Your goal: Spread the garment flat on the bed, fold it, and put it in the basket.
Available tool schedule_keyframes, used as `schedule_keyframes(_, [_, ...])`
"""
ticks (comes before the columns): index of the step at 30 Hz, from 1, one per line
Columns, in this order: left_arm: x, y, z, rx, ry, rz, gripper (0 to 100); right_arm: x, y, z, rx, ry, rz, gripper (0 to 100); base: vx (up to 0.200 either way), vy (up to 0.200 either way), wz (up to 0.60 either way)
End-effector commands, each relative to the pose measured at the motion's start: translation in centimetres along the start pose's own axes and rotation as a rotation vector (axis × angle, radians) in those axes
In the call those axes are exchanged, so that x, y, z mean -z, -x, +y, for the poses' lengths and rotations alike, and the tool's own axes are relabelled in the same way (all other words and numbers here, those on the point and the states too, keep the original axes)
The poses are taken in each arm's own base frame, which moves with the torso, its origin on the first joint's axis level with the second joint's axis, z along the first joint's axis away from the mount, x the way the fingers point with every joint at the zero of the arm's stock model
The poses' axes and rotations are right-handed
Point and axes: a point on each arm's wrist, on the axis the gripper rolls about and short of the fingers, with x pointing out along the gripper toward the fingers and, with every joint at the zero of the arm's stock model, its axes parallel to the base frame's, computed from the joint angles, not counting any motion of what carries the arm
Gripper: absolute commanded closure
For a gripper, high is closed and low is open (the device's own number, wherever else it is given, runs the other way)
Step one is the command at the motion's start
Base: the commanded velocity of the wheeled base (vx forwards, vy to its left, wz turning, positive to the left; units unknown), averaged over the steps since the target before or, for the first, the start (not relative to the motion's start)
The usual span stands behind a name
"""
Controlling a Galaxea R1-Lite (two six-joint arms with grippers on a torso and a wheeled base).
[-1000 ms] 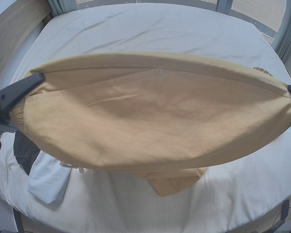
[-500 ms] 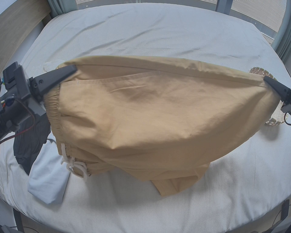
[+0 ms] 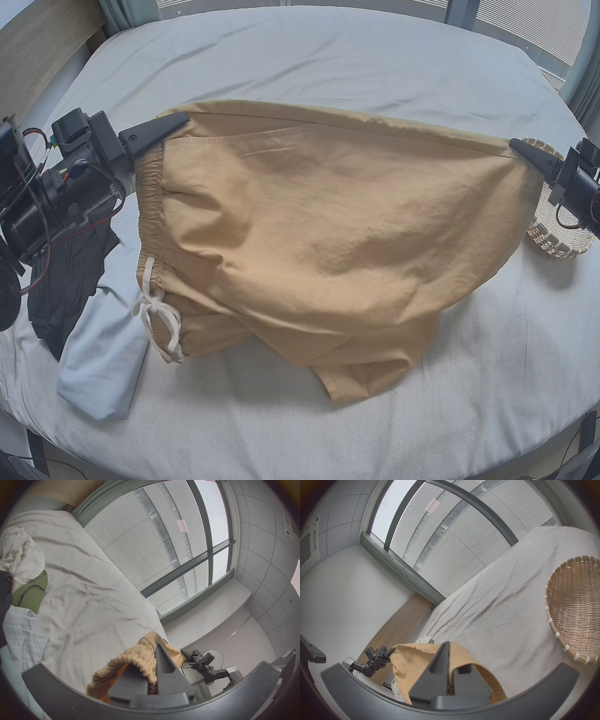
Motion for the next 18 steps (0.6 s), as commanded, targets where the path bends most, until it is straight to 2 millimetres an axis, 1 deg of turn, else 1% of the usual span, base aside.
schedule_keyframes(1, [0.0, -1.6, 2.5, -0.040, 0.013, 0.004, 100, 0.2, -2.0, -2.0, 0.014, -0.018, 0.018, 100, 0.000, 0.000, 0.00])
schedule_keyframes(5, [-0.3, -2.4, 3.1, -0.032, 0.022, -0.012, 100, 0.3, -3.2, -3.2, 0.019, -0.023, 0.025, 100, 0.000, 0.000, 0.00])
schedule_keyframes(8, [-0.8, -2.9, 3.8, -0.016, 0.017, -0.047, 100, 0.3, -4.2, -4.1, 0.019, -0.019, 0.023, 100, 0.000, 0.000, 0.00])
schedule_keyframes(11, [-1.1, -3.8, 4.5, -0.004, 0.016, -0.063, 100, 0.3, -5.0, -4.7, 0.011, -0.009, 0.010, 100, 0.000, 0.000, 0.00])
schedule_keyframes(13, [-1.2, -4.1, 4.7, -0.004, 0.017, -0.065, 100, 0.3, -5.2, -4.9, 0.010, -0.005, 0.008, 100, 0.000, 0.000, 0.00])
schedule_keyframes(15, [-1.5, -4.6, 5.4, -0.006, 0.016, -0.075, 100, 0.3, -5.7, -5.4, 0.000, 0.003, -0.003, 100, 0.000, 0.000, 0.00])
schedule_keyframes(18, [-1.5, -4.9, 5.6, -0.006, 0.016, -0.075, 100, 0.5, -6.1, -5.9, -0.005, 0.011, -0.012, 100, 0.000, 0.000, 0.00])
